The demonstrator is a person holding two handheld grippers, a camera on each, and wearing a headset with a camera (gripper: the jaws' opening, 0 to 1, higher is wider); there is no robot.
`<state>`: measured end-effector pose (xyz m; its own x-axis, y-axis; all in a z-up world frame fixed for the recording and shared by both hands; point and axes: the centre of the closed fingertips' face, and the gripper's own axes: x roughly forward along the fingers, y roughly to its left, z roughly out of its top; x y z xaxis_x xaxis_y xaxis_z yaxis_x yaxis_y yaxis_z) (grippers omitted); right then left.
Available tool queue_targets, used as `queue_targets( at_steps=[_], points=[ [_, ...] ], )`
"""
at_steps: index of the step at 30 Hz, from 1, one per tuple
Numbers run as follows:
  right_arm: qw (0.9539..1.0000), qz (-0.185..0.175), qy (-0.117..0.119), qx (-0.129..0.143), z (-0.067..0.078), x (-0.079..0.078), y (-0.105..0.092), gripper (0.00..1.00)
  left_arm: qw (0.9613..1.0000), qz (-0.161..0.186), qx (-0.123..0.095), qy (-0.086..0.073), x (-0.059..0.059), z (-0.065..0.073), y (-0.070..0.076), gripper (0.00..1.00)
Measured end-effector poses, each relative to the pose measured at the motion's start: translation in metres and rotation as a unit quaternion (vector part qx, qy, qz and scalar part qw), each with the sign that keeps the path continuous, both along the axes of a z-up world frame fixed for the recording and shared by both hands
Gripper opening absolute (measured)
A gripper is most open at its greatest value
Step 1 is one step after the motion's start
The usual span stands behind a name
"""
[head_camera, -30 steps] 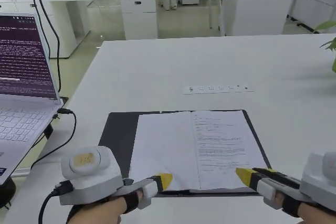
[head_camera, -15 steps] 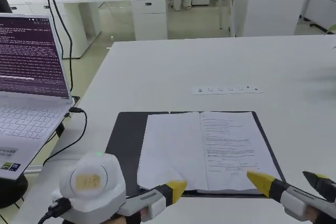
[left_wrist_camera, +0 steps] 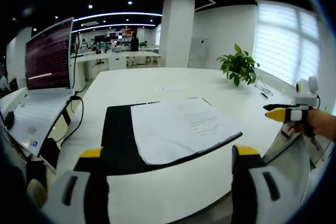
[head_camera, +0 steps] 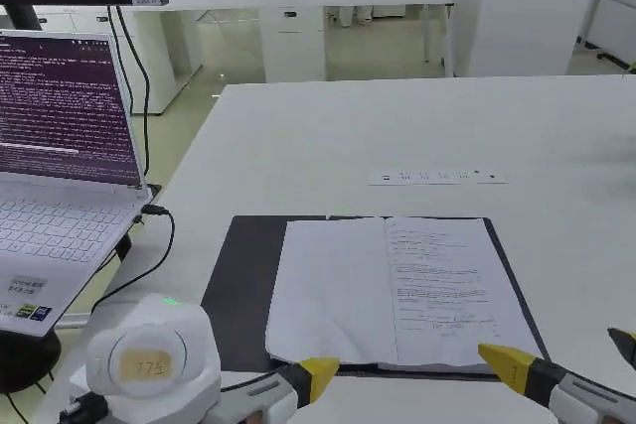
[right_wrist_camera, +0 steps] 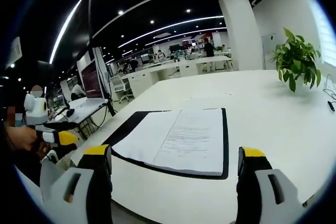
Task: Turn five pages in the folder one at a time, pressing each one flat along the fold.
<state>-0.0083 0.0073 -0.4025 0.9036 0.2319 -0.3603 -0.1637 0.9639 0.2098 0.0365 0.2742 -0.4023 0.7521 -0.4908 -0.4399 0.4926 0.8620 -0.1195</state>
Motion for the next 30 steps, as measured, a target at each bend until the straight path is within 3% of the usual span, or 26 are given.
queue_targets(
  at_steps=[8,13,17,19,23,25,30],
  points=[
    [1.0000,0.004,-0.004,0.002,0.007,0.005,-0.004,1.00,0.9998,0.013,-0.001,-0.013,0.005,0.011,0.009,0.99],
    [1.0000,0.003,-0.006,-0.001,0.004,0.006,-0.008,1.00,0.9999,0.011,0.005,-0.007,0.011,0.005,0.006,0.99],
    [1.0000,0.005,0.001,0.001,-0.002,0.003,-0.008,1.00,1.0000,0.005,0.004,0.004,0.014,-0.004,-0.005,0.99],
    [0.9999,0.010,0.006,0.003,-0.004,0.002,-0.008,1.00,0.9999,-0.003,0.009,0.014,0.015,-0.011,-0.012,0.92],
    [0.9998,0.019,0.010,0.006,-0.008,0.002,-0.008,1.00,0.9997,-0.012,0.000,0.023,0.018,-0.018,-0.028,0.92],
    [0.9996,0.024,0.013,0.003,-0.009,0.002,-0.007,1.00,0.9991,-0.024,0.011,0.034,0.018,-0.025,-0.037,0.87],
    [0.9994,0.028,0.017,0.006,-0.014,0.002,-0.010,0.99,0.9980,-0.051,0.018,0.033,0.023,-0.034,-0.063,0.80]
  ],
)
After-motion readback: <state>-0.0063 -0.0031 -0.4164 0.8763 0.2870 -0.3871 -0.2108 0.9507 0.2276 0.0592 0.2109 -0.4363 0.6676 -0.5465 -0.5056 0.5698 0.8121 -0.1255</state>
